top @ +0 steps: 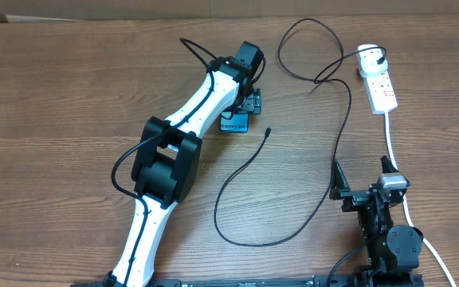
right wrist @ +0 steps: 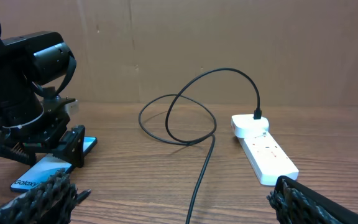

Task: Plug charger to phone and switch on socket
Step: 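Lower the left gripper and close it on the phone's long edges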

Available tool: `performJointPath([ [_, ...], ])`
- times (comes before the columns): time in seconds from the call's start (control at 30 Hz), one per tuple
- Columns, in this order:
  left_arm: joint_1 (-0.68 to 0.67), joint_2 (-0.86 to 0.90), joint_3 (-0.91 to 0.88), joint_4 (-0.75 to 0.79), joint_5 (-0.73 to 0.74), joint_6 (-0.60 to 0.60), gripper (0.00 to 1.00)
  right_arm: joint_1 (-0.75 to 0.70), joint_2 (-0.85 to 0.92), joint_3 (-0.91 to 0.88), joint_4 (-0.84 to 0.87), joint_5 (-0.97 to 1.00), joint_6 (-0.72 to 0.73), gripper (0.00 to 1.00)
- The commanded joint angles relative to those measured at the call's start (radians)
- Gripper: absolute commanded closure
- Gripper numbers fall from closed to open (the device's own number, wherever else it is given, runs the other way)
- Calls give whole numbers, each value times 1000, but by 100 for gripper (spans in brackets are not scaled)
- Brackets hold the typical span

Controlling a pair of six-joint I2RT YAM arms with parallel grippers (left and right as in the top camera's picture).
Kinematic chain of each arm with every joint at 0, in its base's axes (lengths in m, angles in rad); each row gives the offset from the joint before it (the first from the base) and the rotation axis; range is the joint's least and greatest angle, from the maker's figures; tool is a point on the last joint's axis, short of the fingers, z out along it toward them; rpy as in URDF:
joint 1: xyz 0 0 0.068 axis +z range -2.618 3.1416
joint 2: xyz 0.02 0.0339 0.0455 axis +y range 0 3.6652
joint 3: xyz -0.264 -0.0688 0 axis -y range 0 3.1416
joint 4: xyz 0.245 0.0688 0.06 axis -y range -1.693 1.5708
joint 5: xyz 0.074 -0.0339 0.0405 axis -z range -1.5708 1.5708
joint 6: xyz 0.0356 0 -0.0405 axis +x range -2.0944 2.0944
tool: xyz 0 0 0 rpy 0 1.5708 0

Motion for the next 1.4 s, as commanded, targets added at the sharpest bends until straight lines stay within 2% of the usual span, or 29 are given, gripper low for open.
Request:
performJointPath([
  [0.0,-13,42,8,1,-10,19,6,4,-8,-10,5,-1,2,0],
  [0.33,-13,42,8,-3,-8,19,14,4,-8,-10,5,-1,2,0],
  [0.6,-13,42,8,-4,-8,19,14,4,-8,-10,5,-1,2,0],
  [0.7,-13,42,8,-6,-8,19,16,4,-8,-10,5,-1,2,0],
  [0.8,-13,42,8,-9,-8,19,26,4,-8,-10,5,-1,2,0],
  [1.37,-13,42,8,-5,-8,19,20,4,-8,-10,5,-1,2,0],
])
